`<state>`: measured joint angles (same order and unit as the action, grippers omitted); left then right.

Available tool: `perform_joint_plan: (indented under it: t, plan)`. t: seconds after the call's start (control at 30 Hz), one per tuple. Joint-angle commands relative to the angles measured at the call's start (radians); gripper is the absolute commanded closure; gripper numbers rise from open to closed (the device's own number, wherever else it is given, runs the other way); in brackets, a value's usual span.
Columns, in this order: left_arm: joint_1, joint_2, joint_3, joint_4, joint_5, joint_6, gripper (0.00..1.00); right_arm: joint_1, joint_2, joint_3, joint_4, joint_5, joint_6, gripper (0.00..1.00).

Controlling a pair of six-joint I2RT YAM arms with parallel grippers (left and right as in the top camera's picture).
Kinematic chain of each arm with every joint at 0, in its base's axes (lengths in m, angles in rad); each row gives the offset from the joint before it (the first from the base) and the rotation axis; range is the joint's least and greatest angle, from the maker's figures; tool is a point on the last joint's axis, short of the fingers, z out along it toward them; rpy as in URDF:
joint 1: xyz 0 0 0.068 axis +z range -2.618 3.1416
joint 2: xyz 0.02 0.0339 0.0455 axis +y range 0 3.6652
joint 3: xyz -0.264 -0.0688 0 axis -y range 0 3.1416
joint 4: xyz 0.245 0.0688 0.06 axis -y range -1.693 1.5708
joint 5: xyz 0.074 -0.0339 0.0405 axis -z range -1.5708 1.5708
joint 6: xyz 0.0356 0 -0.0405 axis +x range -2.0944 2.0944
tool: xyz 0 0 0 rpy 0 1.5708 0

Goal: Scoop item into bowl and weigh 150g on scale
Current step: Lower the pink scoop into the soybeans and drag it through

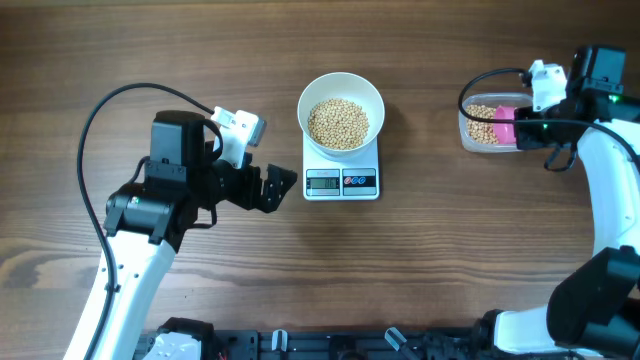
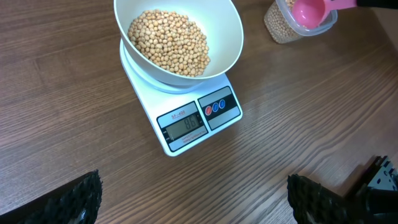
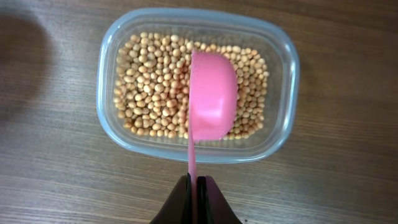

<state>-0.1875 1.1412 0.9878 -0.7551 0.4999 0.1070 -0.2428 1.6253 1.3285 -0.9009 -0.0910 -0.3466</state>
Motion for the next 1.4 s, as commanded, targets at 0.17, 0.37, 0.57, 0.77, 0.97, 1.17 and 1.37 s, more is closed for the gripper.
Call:
perform_joint_plan:
  t: [0.17, 0.37, 0.57, 0.77, 0.97, 1.17, 1.37]
  plan:
    - [0.007, 0.005, -0.001, 0.002, 0.015, -0.006, 0.00, 0.004, 0.021, -0.009, -0.010, -0.173, 0.006, 0.96]
    - [0.007, 0.005, -0.001, 0.002, 0.015, -0.006, 0.00, 0.004, 0.021, -0.009, -0.014, -0.200, 0.022, 0.96]
    - [0.007, 0.005, -0.001, 0.002, 0.015, -0.006, 0.00, 0.004, 0.021, -0.009, 0.002, -0.189, 0.037, 0.96]
    - [0.007, 0.005, -0.001, 0.002, 0.015, -0.006, 0.00, 0.004, 0.021, -0.009, 0.046, 0.026, 0.051, 0.96]
    - [0.007, 0.005, -0.001, 0.002, 0.014, -0.006, 0.00, 0.004, 0.021, -0.009, 0.056, 0.076, 0.059, 0.96]
    - [0.007, 0.005, -0.001, 0.002, 0.015, -0.006, 0.00, 0.004, 0.023, -0.013, 0.080, 0.097, 0.059, 0.96]
    - [0.007, 0.005, -0.001, 0.002, 0.014, -0.006, 0.00, 0.004, 0.023, -0.058, 0.084, 0.029, 0.058, 0.96]
